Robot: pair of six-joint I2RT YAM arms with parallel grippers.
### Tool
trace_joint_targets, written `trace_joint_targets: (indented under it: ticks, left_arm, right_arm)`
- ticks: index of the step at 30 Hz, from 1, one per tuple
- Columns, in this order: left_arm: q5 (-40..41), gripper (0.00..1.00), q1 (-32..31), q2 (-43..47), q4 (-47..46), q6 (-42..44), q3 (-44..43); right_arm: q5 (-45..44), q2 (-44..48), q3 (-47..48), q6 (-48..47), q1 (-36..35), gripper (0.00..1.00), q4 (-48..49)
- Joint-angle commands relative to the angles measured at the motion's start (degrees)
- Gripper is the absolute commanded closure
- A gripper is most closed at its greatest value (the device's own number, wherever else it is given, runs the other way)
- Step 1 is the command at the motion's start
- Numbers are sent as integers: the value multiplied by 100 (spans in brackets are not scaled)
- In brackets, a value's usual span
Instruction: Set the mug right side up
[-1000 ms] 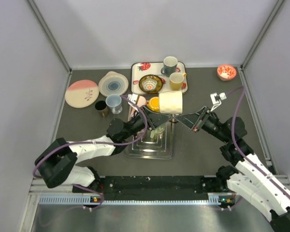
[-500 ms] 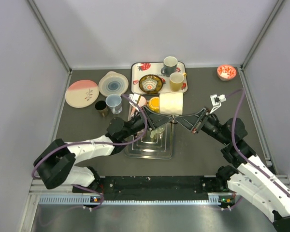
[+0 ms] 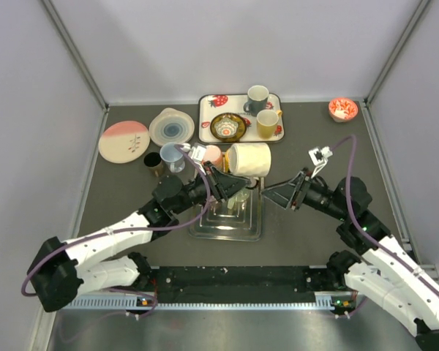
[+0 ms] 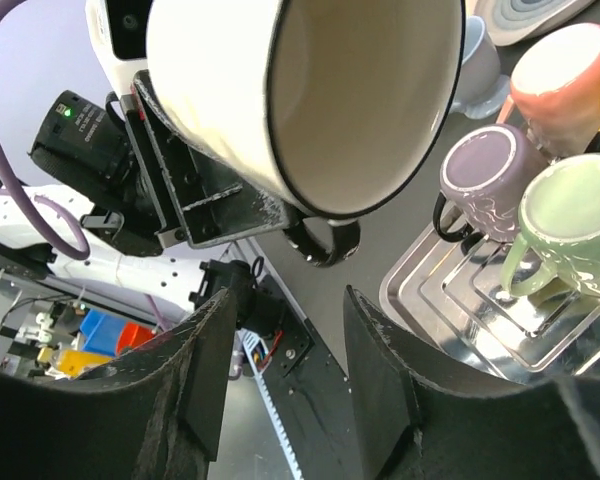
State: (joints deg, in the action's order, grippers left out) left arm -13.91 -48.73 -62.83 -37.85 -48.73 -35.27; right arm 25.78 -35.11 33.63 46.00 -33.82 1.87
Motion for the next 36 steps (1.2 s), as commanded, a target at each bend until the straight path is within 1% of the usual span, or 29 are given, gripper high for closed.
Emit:
trace_joint_targets:
  ticks: [1,2,4,5,6,8,9,12,13,15,16,21,26,31,36]
  left_arm:
    - [652,100,21,831,626,1066,-208]
    - [818,100,30,947,1230,1215,-252]
    - [1012,100,13,1281,1865,1681,-401]
    - [1266,100,4,1395,2269,1830,-454]
    - [1338,100,-14,1587,2934,2119,-507]
    - [1689,100,-49,1747,3667,2349,-648]
    - [1995,100,-75,1887,4384,2516,-692]
    - [2487,100,-233,2081,5232,2649,-780]
    - [2620,100,-320,2099,5687,2641,-815]
    - [2937,100,-391,2038,6278,2431,-876]
    - [2982,100,-400,1985,6716,2377,-929]
    - [3070,100,-707,1678,7335,1850,-859]
    - [3044,100,-892,1484,7371,1455,-569]
    - [3131,100,-1103,1159,7362,1331,-455]
    - [3035,100,-1130,746,7318,1270,-367]
  right_arm:
    - [-37,276,478,-389,-72,51,-370]
    - [-90,320,504,-459,-80,50,-624]
    - [-248,461,601,-670,-80,48,-933]
    - [-301,505,627,-741,-81,48,-1247]
    - [-415,549,680,-820,-81,48,-1390]
    - [-538,689,698,-1022,-81,47,-1766]
    - [-669,734,698,-1084,-81,47,-1865]
    - [-916,883,645,-1242,-81,47,-2198]
    - [-969,901,628,-1277,-81,47,-2252]
    - [-1057,962,566,-1304,-81,47,-2348]
    - [-1092,989,531,-1313,-81,47,-2366]
    - [-1268,989,391,-1357,-81,47,-2428]
    - [-1330,936,303,-1392,-81,47,-2437]
    - [-1339,919,197,-1418,-72,47,-2446]
    - [-1374,927,109,-1409,-81,47,-2446]
